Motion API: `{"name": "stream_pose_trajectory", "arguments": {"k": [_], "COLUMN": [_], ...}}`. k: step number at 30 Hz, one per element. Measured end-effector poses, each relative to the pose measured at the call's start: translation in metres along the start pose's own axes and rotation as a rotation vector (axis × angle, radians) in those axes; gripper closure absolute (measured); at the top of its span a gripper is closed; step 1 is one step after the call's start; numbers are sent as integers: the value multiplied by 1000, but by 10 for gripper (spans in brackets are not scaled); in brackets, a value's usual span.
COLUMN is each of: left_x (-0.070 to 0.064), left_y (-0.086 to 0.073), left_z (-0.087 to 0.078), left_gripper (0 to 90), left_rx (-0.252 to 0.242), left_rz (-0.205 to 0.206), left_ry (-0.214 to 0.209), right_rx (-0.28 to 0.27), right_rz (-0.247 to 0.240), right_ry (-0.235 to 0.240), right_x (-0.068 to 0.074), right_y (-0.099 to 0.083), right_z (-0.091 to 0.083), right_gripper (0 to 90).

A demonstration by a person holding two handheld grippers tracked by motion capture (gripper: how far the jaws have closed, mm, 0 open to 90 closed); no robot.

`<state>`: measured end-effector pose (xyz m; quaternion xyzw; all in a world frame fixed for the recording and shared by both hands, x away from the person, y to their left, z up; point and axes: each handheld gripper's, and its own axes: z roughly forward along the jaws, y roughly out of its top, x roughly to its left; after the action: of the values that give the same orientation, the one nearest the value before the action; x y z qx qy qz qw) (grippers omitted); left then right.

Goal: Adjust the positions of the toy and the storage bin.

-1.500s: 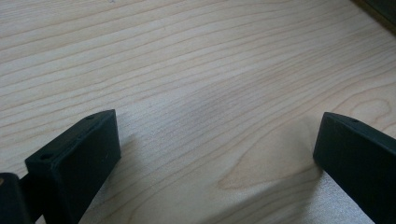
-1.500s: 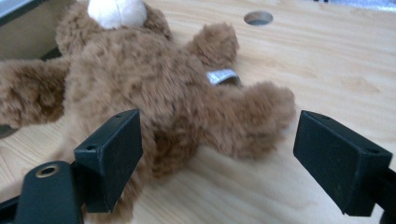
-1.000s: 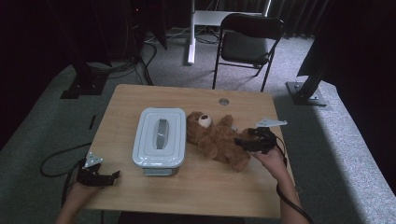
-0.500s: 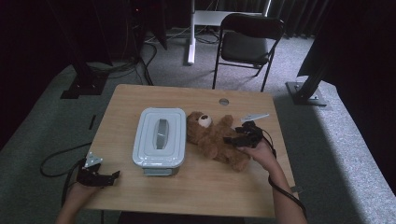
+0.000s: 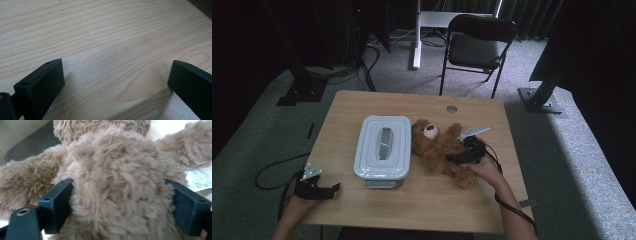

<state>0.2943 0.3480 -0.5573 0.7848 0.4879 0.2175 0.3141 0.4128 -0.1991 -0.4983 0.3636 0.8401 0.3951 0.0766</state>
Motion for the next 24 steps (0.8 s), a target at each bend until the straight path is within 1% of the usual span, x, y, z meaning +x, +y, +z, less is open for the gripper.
{"name": "stream_pose_trajectory", "arguments": {"k": [2, 4, 8, 14, 16, 19, 20, 21, 22, 23, 24], "left_x": [0, 0, 0, 0, 0, 0, 0, 0, 0, 0, 0], "left_y": [0, 0, 0, 0, 0, 0, 0, 0, 0, 0, 0], "left_z": [0, 0, 0, 0, 0, 0, 0, 0, 0, 0, 0], "left_gripper": [13, 13, 13, 13, 13, 13, 13, 13, 13, 13, 13], "left_rx": [0, 0, 0, -1, -1, -1, -1, -1, -1, -1, -1], "left_rz": [0, 0, 0, 0, 1, 0, 1, 1, 0, 0, 0], "left_ry": [0, 0, 0, 0, 0, 0, -1, -1, 0, -1, -1], "right_rx": [-11, -10, 16, 41, 52, 58, 53, 44, 36, 24, 14], "right_rz": [-2, -22, -47, -65, -73, -80, -85, -87, -88, -92, -94], "right_ry": [-8, -26, -68, -104, -119, -128, -138, -145, -144, -157, -159], "right_x": [5, 9, 15, 20, 21, 22, 22, 22, 22, 24, 26], "right_y": [-5, -8, -6, -6, -6, -4, -4, -4, -5, -6, -7], "right_z": [3, 5, 9, 14, 16, 16, 15, 14, 13, 12, 11], "right_gripper": [125, 125, 125, 128, 147, 241, 294, 328, 369, 416, 451]}}
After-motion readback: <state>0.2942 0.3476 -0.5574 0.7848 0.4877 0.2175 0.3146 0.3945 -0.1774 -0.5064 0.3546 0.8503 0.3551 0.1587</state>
